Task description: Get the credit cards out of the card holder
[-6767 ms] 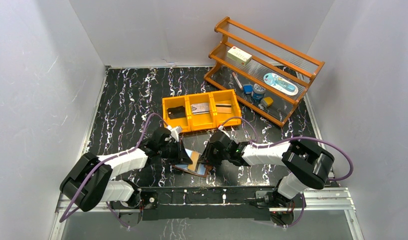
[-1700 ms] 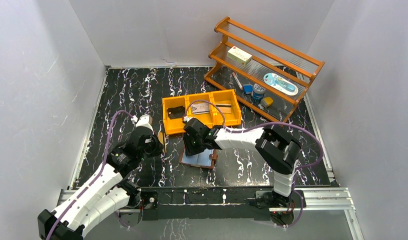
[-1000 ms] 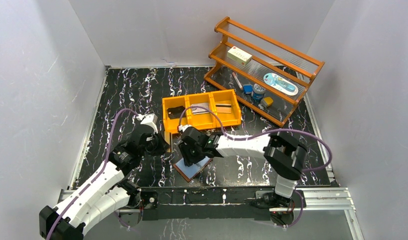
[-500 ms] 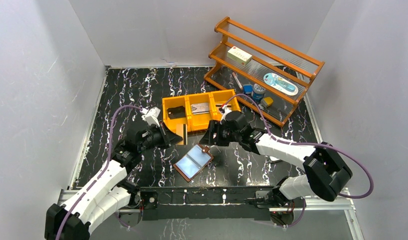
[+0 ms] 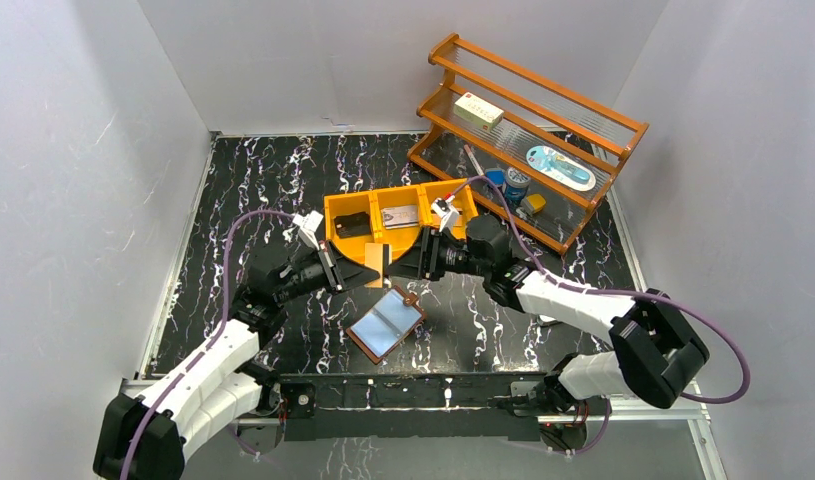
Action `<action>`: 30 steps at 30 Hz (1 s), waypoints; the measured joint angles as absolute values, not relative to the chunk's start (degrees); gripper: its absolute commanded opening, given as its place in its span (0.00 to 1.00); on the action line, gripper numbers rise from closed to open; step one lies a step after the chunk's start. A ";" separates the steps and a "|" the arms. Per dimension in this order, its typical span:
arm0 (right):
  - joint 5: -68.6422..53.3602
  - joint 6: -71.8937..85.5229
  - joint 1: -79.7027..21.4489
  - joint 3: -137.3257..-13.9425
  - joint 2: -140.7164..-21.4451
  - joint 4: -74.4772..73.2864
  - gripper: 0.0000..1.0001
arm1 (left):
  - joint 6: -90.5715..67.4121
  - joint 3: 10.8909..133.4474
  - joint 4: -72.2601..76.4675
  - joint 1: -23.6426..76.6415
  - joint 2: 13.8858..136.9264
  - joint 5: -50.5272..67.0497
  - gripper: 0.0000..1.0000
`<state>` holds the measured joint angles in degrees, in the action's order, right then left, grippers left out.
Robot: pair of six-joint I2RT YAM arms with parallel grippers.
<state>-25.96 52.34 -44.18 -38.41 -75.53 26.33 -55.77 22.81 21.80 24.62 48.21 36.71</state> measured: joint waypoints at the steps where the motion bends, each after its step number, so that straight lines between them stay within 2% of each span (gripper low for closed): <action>1: -26.68 52.84 -43.94 -38.41 -75.75 27.73 0.54 | -56.31 22.70 22.96 24.60 48.36 37.28 0.00; 11: -32.53 57.21 -43.42 -37.19 -76.79 38.76 0.34 | -60.16 21.19 30.06 24.58 50.11 41.82 0.00; 18: -33.89 59.51 -42.94 -36.03 -78.00 43.22 0.11 | -61.69 20.86 33.06 24.51 50.61 43.24 0.00; 20: -34.28 60.18 -42.92 -35.14 -78.04 44.95 0.05 | -61.80 20.43 33.34 24.51 50.74 43.55 0.09; 24: -34.50 61.17 -42.92 -33.71 -78.02 47.29 0.00 | -60.71 20.29 31.73 24.49 50.98 44.03 0.29; 25: -34.48 61.12 -42.92 -33.65 -78.04 47.33 0.00 | -59.99 20.38 30.83 24.49 50.96 44.01 0.38; 27: -34.20 60.88 -42.87 -33.61 -78.00 46.96 0.00 | -58.11 20.84 28.18 24.49 50.87 43.83 0.62; 30: -32.88 59.94 -42.68 -33.54 -77.47 45.15 0.00 | -54.02 23.09 21.21 24.49 50.09 42.28 0.85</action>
